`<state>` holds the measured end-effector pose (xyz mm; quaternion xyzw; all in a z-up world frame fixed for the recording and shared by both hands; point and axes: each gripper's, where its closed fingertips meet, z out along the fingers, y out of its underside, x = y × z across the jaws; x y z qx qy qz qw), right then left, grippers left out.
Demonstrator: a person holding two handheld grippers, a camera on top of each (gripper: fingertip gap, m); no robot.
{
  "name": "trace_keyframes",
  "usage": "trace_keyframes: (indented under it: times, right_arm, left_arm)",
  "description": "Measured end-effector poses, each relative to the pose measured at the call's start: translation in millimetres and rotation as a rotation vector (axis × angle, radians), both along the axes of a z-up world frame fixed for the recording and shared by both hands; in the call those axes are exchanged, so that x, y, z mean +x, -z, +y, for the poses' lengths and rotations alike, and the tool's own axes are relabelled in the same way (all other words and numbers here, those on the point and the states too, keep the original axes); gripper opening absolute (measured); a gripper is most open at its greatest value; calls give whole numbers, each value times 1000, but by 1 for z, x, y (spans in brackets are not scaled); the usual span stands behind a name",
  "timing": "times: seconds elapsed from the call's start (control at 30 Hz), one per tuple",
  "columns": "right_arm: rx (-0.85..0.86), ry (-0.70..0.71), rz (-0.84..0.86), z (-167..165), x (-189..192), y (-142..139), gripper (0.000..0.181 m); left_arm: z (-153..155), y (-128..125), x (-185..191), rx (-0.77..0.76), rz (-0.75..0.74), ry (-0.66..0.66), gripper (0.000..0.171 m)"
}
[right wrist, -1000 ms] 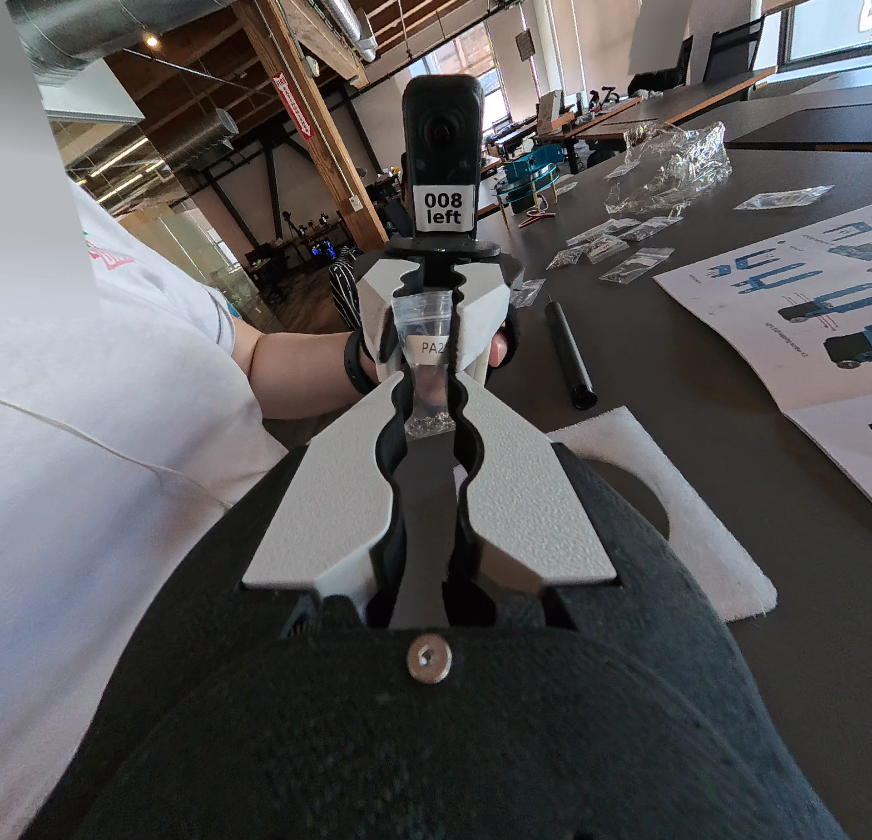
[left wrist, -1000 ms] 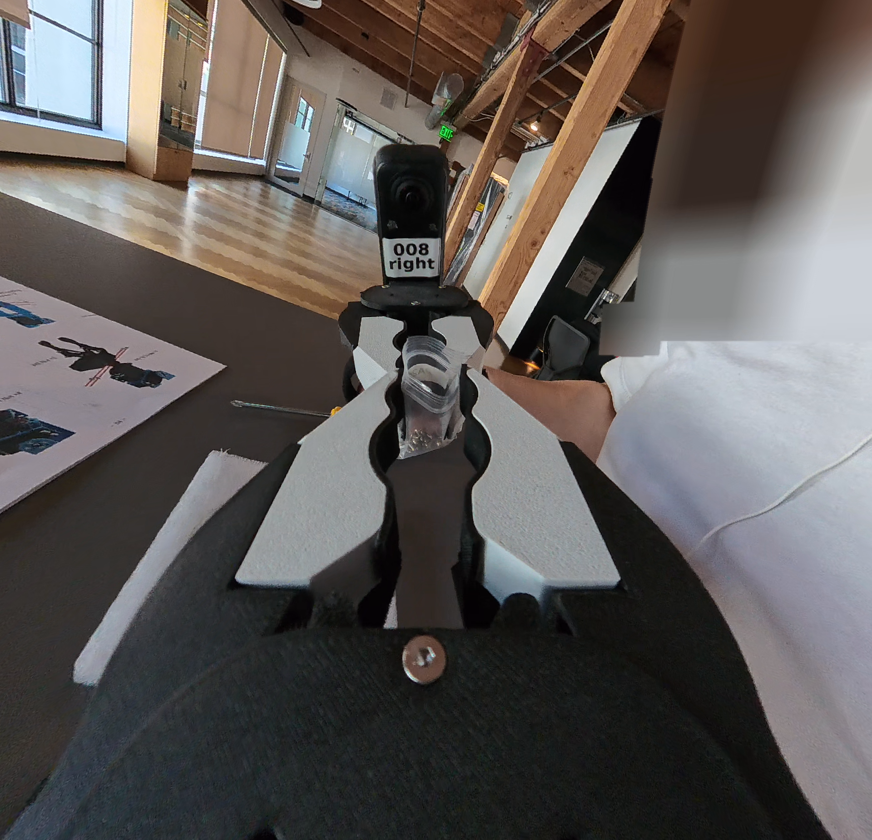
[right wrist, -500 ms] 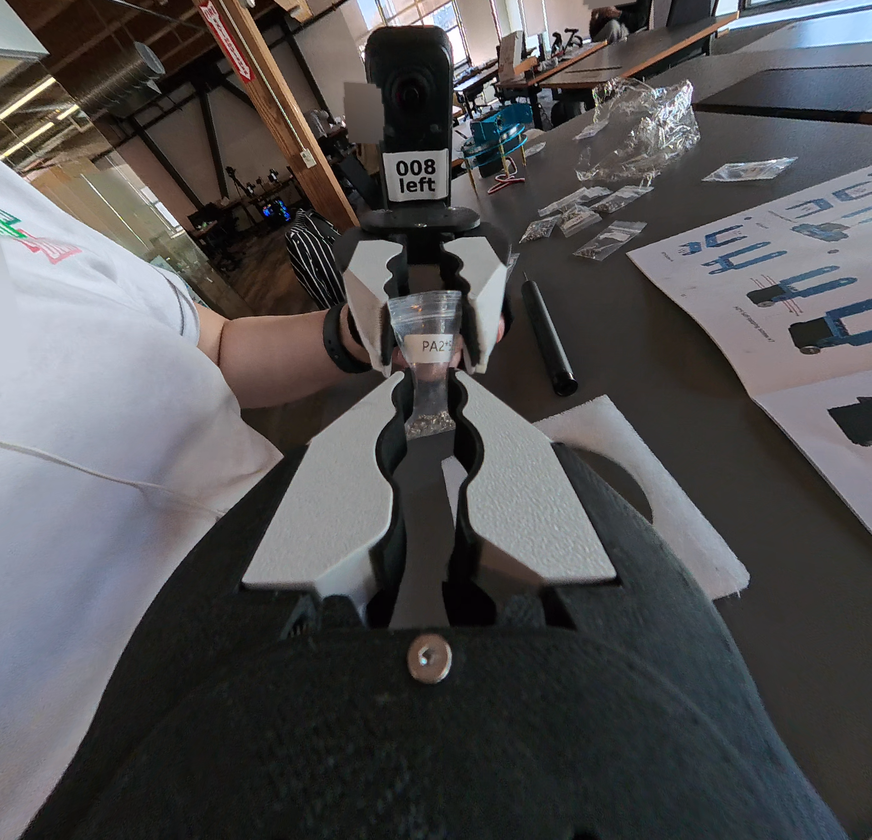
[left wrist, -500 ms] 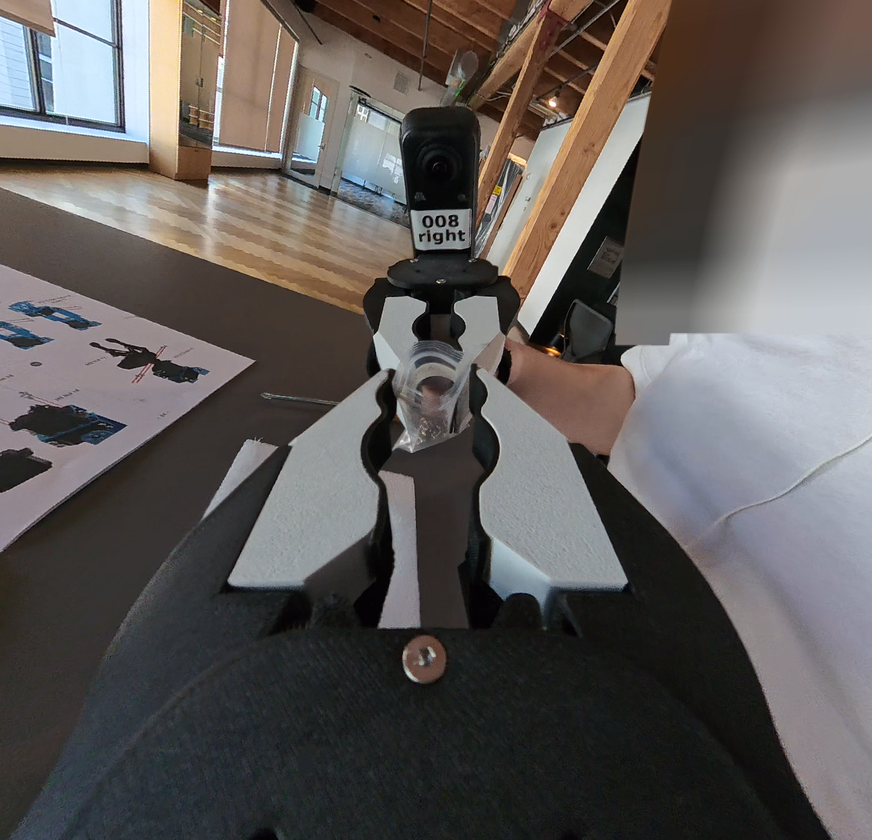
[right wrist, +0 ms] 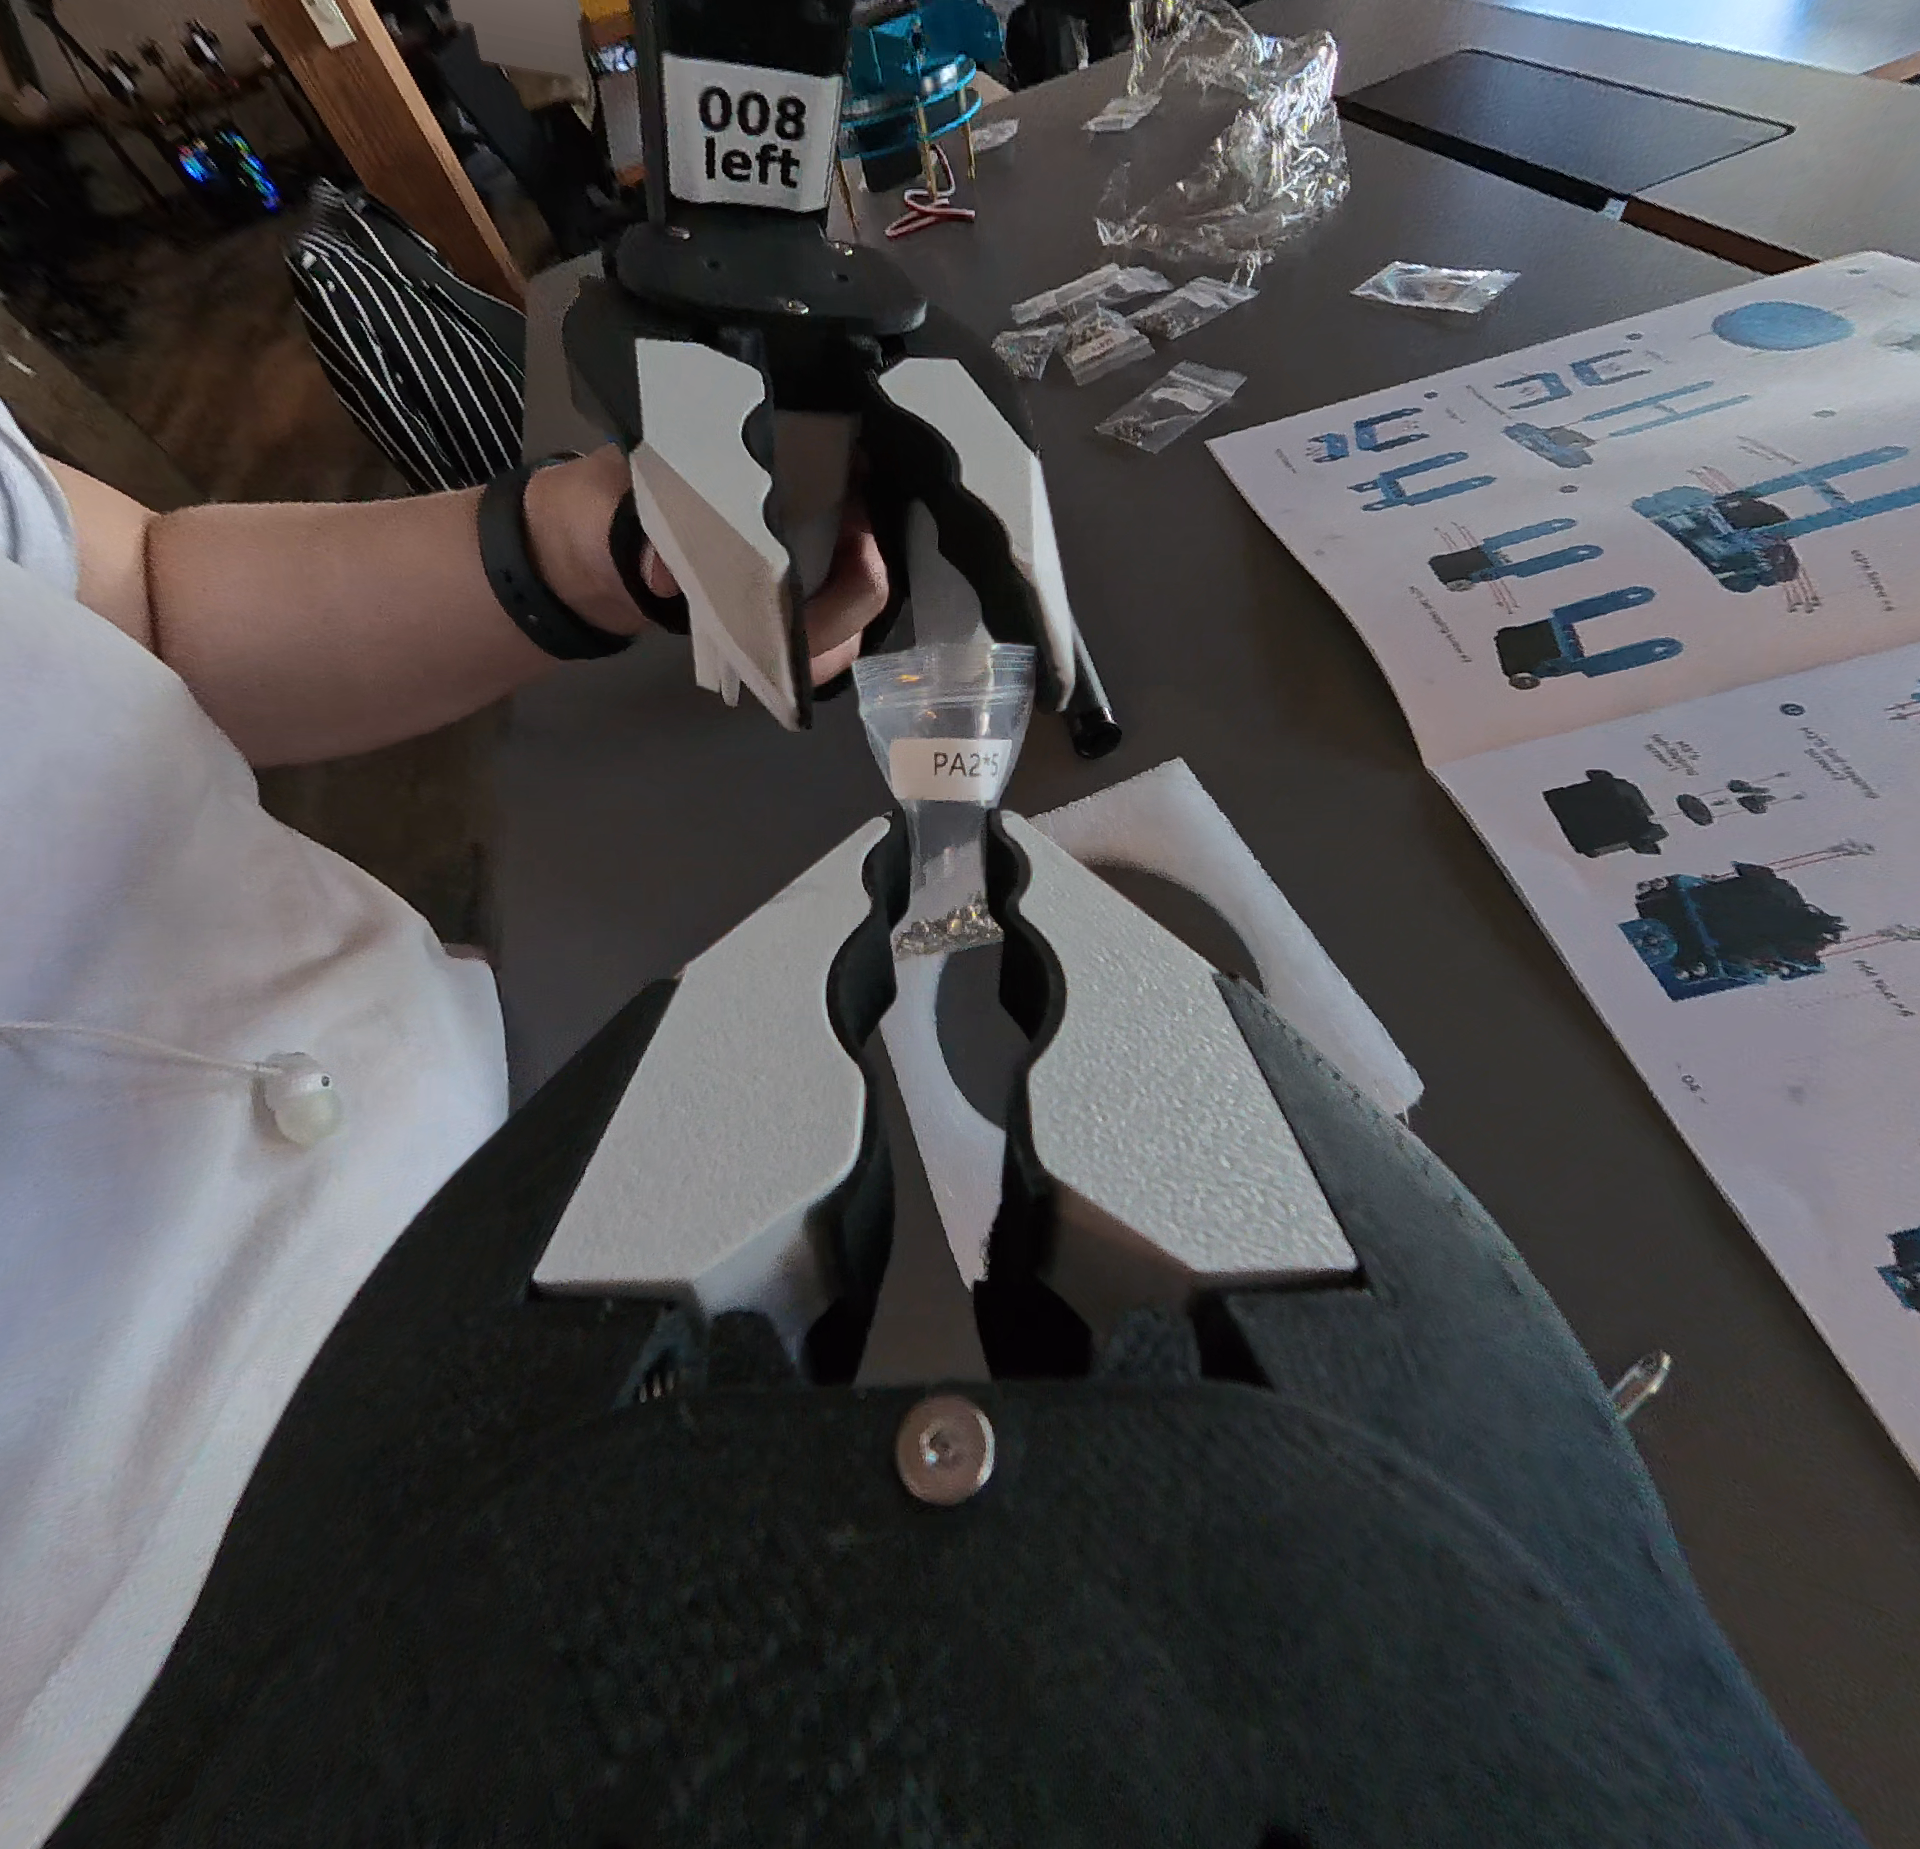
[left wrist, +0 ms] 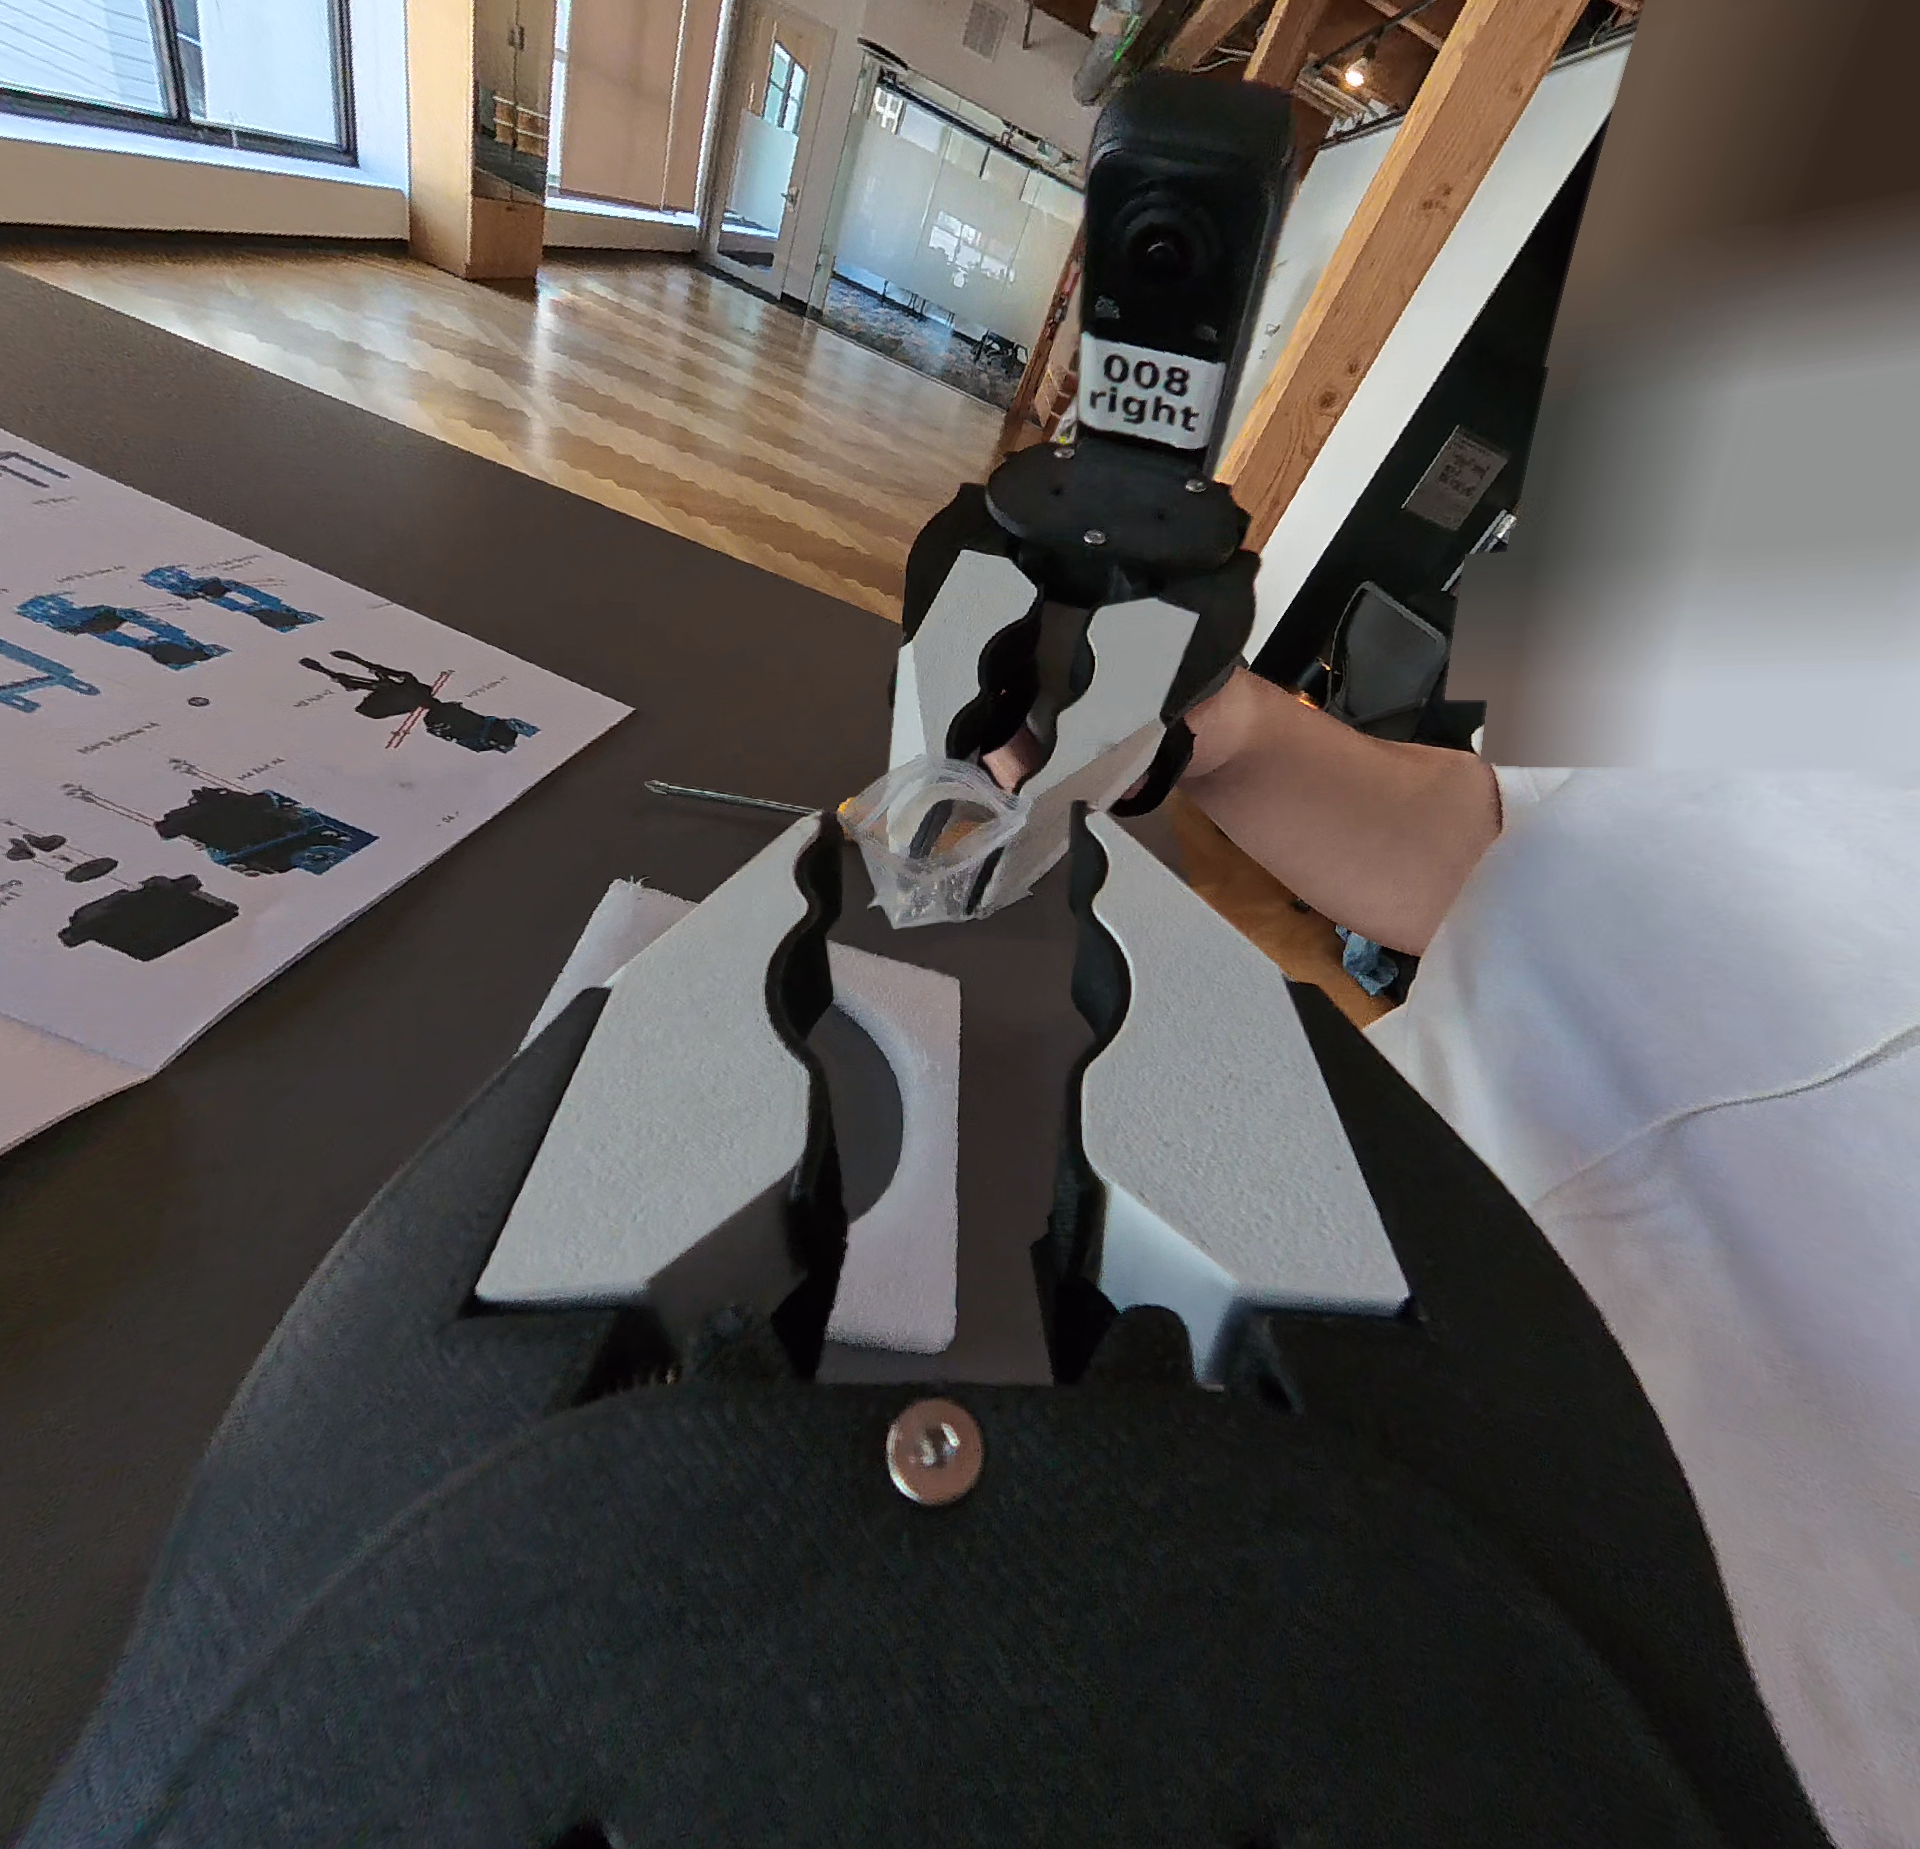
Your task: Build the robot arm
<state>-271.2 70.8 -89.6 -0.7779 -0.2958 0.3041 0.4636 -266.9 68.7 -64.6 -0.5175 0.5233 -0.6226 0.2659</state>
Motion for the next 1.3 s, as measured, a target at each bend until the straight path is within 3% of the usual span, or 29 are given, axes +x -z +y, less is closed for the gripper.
trace_keyframes:
  times: [0.33,0.63,0.83,1.03,1.3]
  right_arm:
    - [19,10,-42,-6,1,5,13]
    - [28,2,153,-8,0,1,25]
    - [40,6,275,-8,0,-3,28]
    - [23,-11,392,-11,1,-11,15]
    - [-26,21,305,-10,12,-8,14]
  left_arm:
    - [-6,12,6,24,36,0,25]
    - [-13,4,10,-34,-14,31,17]
    - [-15,4,15,-58,-13,42,19]
    - [-17,2,16,-92,-27,58,19]
    - [-2,-1,9,-102,-8,1,41]
